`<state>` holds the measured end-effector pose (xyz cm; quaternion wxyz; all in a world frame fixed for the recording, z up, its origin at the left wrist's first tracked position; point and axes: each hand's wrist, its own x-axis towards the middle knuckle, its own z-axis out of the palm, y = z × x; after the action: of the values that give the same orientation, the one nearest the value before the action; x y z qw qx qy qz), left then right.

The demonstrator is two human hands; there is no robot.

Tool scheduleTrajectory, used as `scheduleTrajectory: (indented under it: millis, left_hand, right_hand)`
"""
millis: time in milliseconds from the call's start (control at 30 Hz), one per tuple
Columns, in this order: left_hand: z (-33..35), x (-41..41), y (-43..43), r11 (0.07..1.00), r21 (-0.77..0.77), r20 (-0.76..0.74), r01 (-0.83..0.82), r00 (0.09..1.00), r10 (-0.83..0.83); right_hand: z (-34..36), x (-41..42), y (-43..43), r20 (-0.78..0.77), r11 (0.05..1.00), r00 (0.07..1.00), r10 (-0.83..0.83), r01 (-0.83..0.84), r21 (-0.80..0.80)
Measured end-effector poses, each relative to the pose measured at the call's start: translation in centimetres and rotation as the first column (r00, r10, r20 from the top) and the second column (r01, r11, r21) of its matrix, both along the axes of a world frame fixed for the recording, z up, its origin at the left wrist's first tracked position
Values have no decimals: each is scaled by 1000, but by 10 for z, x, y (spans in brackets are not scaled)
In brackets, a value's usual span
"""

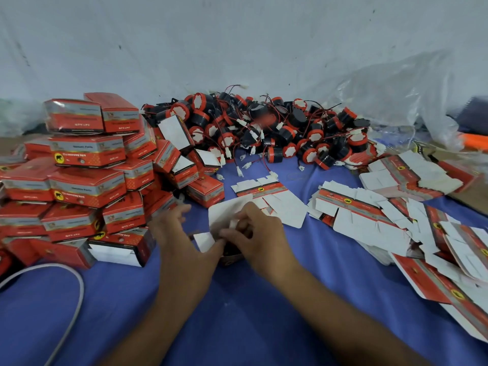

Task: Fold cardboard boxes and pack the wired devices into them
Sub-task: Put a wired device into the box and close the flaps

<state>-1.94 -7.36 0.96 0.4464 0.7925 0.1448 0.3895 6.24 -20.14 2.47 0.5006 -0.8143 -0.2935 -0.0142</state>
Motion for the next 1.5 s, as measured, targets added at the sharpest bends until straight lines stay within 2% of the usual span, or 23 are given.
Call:
scheduleTrajectory:
  millis: [100,167,233,300,400,500,567,633,667,733,767,800,867,967,1033,1133,1200,1233,1300,1367,1433,1500]
  left_hand:
    - [-2,-10,-6,972,-204,45,114,993,-107]
    - [-4,-15,-11,956,-232,70,182,983,-170]
    - [-2,-16,-12,972,-132,41,194,981,-190]
    - [-1,-13,-9,982,68,16,175,984,-177]
    - [-2,-12,-4,929,339,-3,148,988,-157]
    - [-7,-11,-3,885,436,-15,165,984,-176]
    - [-9,-8,-5,870,464,-36,166,985,-168]
    - [-11,-5,-3,851,491,-73,189,982,-176]
    - [-11,-5,-2,844,496,-92,205,979,-183]
    - [-11,-4,1,848,482,-119,219,976,-185]
    - [-11,-4,1,856,473,-134,209,977,-164]
    - [-11,-4,0,865,467,-150,182,981,-125]
    - [-11,-3,0,892,426,-184,154,980,-81]
    - [-7,-2,8,934,223,-200,278,951,-235]
    - [-6,-2,13,931,105,-205,350,923,-325]
    - [-5,0,13,933,-103,-189,344,914,-358]
    - [-3,1,11,911,-183,-146,369,906,-396]
    - [-3,2,11,909,-153,-135,389,903,-409]
    - [-2,2,13,910,3,-159,414,899,-408]
    - [-4,1,17,899,112,-200,424,895,-398]
    - [-7,0,19,889,136,-243,438,884,-399]
    - [-8,-2,19,875,128,-249,467,869,-427]
  right_hand:
    - [2,1,5,116,990,993,18,-2,-138]
    - [4,-1,5,166,975,985,55,-18,-219]
    - [5,-3,3,211,950,972,106,-36,-310]
    - [8,-6,2,254,915,956,145,-31,-403]
    - [10,-4,-2,293,901,933,209,-67,-428]
    - [9,0,-12,283,840,932,227,-40,-542]
    - [7,2,-21,223,858,939,262,-121,-499]
    - [10,6,-32,183,921,941,285,-215,-324]
    - [12,13,-37,157,961,960,230,-198,-194]
    - [12,29,-45,31,999,1000,-1,0,38]
    - [11,35,-47,-95,988,991,-94,104,110]
    - [9,39,-48,-247,972,962,-117,161,168]
    - [3,42,-46,-466,950,885,1,144,276]
    - [-4,39,-43,-476,928,861,181,11,373]
    - [-10,36,-39,-439,944,875,204,-57,325]
    - [-15,30,-30,-412,973,896,169,-85,213]
    - [-12,29,-30,-298,955,918,263,-204,215]
    - [-11,29,-31,-236,950,927,292,-252,185]
    - [-11,32,-36,-122,949,942,312,-304,84]
    - [-13,32,-41,-67,932,931,358,-361,-36]
    - [-13,31,-46,-91,906,914,396,-405,-121]
    - [-14,30,-47,-63,910,918,391,-396,-120]
